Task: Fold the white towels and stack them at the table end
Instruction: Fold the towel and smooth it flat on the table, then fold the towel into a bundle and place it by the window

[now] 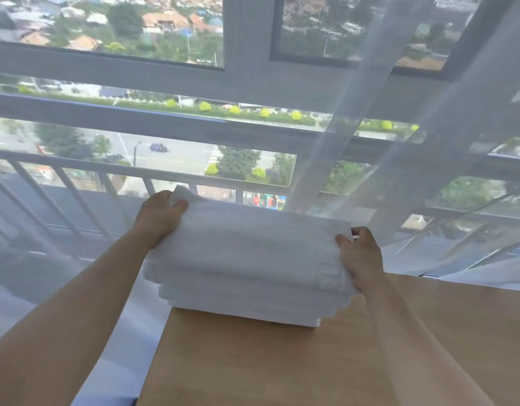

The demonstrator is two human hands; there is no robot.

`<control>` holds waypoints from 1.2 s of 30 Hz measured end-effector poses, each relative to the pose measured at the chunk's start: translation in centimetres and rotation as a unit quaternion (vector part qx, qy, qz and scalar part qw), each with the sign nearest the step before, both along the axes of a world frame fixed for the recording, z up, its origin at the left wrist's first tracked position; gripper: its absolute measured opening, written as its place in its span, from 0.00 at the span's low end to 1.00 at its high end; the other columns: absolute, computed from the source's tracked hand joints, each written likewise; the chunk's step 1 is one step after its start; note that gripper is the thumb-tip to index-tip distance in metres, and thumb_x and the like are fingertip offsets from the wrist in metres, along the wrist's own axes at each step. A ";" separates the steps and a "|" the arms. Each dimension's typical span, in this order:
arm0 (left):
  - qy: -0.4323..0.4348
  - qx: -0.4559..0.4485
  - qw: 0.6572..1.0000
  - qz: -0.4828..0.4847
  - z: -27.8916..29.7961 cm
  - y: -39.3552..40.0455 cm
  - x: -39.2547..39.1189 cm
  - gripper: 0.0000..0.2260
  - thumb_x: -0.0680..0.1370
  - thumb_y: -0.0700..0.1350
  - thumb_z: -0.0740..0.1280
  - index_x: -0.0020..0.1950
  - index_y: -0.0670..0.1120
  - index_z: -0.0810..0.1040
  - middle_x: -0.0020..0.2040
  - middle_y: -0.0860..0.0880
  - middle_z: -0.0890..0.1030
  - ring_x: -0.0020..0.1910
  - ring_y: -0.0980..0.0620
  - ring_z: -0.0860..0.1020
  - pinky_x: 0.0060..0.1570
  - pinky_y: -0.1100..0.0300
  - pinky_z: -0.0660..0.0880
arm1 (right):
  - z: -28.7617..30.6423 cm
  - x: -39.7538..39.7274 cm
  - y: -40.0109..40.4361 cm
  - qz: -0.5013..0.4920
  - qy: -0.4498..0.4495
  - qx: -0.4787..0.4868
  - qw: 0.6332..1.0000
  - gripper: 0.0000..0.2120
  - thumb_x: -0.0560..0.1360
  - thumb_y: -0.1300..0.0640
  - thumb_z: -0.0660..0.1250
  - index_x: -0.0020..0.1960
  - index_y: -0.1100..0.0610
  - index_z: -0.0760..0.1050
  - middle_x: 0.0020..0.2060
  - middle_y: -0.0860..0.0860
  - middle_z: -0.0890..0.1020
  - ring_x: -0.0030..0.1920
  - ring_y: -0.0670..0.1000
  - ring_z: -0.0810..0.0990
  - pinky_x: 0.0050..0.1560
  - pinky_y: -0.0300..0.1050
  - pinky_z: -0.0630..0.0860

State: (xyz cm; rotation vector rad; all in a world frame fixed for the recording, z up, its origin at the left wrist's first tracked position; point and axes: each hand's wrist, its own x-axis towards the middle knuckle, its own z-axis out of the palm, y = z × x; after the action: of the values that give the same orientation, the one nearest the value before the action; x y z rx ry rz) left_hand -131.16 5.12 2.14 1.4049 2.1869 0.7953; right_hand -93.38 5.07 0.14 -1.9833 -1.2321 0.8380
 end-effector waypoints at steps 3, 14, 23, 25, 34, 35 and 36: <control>0.012 0.006 1.000 0.017 0.2 -0.3 -0.9 0.11 0.81 0.50 0.66 0.54 0.43 0.79 0.54 0.39 0.81 0.56 0.37 0.78 0.51 0.52 0.69 | 0.3 -0.3 0.2 0.010 -0.022 0.024 0.999 0.13 0.79 0.50 0.63 0.62 0.52 0.70 0.46 0.49 0.76 0.48 0.56 0.76 0.48 0.48 0.70; 0.143 0.088 0.985 0.040 0.0 -2.3 0.4 0.24 0.80 0.52 0.67 0.72 0.41 0.70 0.69 0.38 0.74 0.69 0.37 0.70 0.68 0.44 0.65 | 2.2 -2.6 -0.8 0.047 -0.333 0.066 0.939 0.16 0.81 0.58 0.61 0.68 0.57 0.68 0.62 0.57 0.73 0.59 0.61 0.75 0.55 0.54 0.69; 0.273 -0.014 0.922 -0.273 -1.5 -2.2 8.2 0.25 0.83 0.61 0.44 0.80 0.59 0.59 0.81 0.57 0.59 0.80 0.54 0.55 0.78 0.52 0.48 | 0.6 -9.5 -1.2 0.328 -0.293 0.020 0.898 0.28 0.82 0.37 0.42 0.79 0.42 0.57 0.80 0.44 0.58 0.80 0.49 0.53 0.78 0.52 0.46; 0.297 -0.051 0.927 -0.225 -1.8 -2.0 4.7 0.30 0.80 0.65 0.40 0.80 0.59 0.58 0.82 0.56 0.57 0.81 0.53 0.53 0.79 0.50 0.47 | 0.3 -6.9 -0.8 0.294 -0.301 -0.043 0.906 0.29 0.82 0.37 0.41 0.80 0.42 0.53 0.81 0.45 0.52 0.80 0.48 0.48 0.79 0.53 0.42; 0.268 -0.045 0.916 -0.295 -1.3 -0.9 9.3 0.24 0.84 0.60 0.44 0.80 0.61 0.56 0.82 0.57 0.55 0.81 0.54 0.51 0.78 0.52 0.44 | 1.3 -10.3 -1.0 0.338 -0.311 0.019 0.888 0.26 0.82 0.46 0.44 0.80 0.41 0.52 0.81 0.46 0.51 0.80 0.51 0.47 0.79 0.54 0.40; 0.275 -0.057 0.916 -0.287 -1.6 -1.0 8.6 0.25 0.83 0.61 0.42 0.81 0.61 0.55 0.82 0.57 0.55 0.81 0.55 0.51 0.78 0.51 0.45 | 0.9 -10.0 -1.0 0.347 -0.307 -0.004 0.886 0.26 0.82 0.44 0.43 0.80 0.40 0.52 0.81 0.46 0.51 0.80 0.50 0.48 0.79 0.54 0.41; 0.286 -0.063 0.918 -0.266 -1.9 -1.0 7.2 0.28 0.81 0.64 0.40 0.81 0.61 0.55 0.82 0.56 0.54 0.81 0.54 0.52 0.78 0.51 0.46 | 0.4 -9.1 -0.8 0.337 -0.309 -0.021 0.889 0.27 0.82 0.41 0.42 0.80 0.40 0.51 0.81 0.45 0.51 0.80 0.50 0.48 0.79 0.54 0.41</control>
State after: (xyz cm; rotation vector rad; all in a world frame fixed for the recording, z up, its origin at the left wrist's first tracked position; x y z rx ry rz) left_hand -123.93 4.14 0.26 2.2261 1.9964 0.0379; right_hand -102.45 4.28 0.55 -1.9209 -2.3780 0.5263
